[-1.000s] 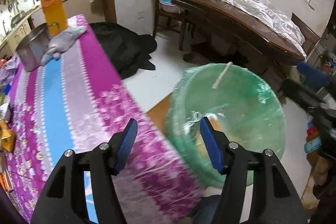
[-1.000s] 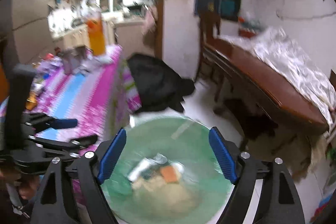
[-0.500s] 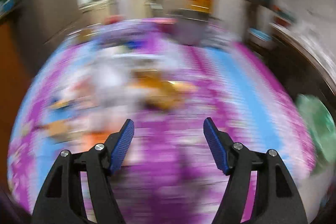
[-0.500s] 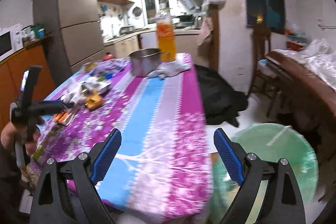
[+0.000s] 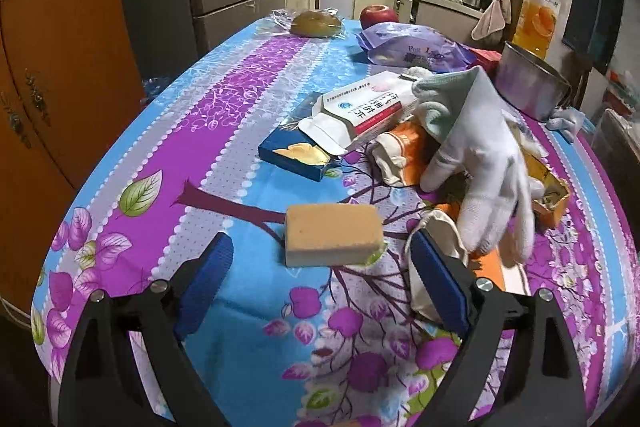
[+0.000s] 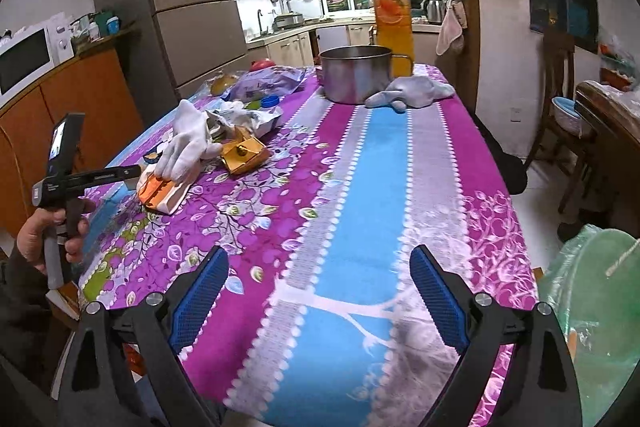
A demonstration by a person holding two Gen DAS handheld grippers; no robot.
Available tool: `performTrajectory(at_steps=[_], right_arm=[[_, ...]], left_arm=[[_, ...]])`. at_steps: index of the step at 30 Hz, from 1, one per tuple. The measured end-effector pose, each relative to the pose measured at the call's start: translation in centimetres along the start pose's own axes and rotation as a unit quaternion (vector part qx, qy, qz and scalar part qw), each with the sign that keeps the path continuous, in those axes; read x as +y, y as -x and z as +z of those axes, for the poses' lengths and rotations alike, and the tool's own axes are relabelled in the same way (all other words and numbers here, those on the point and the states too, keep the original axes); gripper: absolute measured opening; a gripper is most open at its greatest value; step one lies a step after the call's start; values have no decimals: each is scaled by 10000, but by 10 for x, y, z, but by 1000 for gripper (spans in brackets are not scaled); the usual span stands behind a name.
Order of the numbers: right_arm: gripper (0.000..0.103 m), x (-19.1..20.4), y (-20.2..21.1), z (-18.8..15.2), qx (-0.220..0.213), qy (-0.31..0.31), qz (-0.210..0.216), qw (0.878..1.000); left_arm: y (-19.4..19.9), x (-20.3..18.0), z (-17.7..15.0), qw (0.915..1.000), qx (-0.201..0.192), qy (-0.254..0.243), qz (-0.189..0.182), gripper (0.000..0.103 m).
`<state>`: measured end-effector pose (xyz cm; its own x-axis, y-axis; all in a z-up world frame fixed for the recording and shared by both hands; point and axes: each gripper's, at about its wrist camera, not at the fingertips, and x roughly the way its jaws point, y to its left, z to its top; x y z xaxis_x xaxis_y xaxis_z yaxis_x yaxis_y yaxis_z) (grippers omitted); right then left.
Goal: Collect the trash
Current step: 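Return to the table and grasp another beige sponge with the left tool, then grasp the gold box with the right tool while the left tool holds the sponge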
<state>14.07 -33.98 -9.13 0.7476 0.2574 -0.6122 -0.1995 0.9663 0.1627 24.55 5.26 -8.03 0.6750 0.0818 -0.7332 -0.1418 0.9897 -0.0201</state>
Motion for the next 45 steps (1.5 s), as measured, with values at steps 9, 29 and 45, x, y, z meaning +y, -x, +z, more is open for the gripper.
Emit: performTrajectory(at_steps=[9,29,45], right_arm=[[92,27,-30,20,183,324,316,9988],[83,108,-196,102,1145,2154,622,9678],[52,114,-197,101,747,1559,131,9849]], left_arm=[[-25,10,-2,9995,246,182,-71,77],[-28,11,-4,9980,259,64,-565,51],[-24,10,-6,9975,187,126,-677,49]])
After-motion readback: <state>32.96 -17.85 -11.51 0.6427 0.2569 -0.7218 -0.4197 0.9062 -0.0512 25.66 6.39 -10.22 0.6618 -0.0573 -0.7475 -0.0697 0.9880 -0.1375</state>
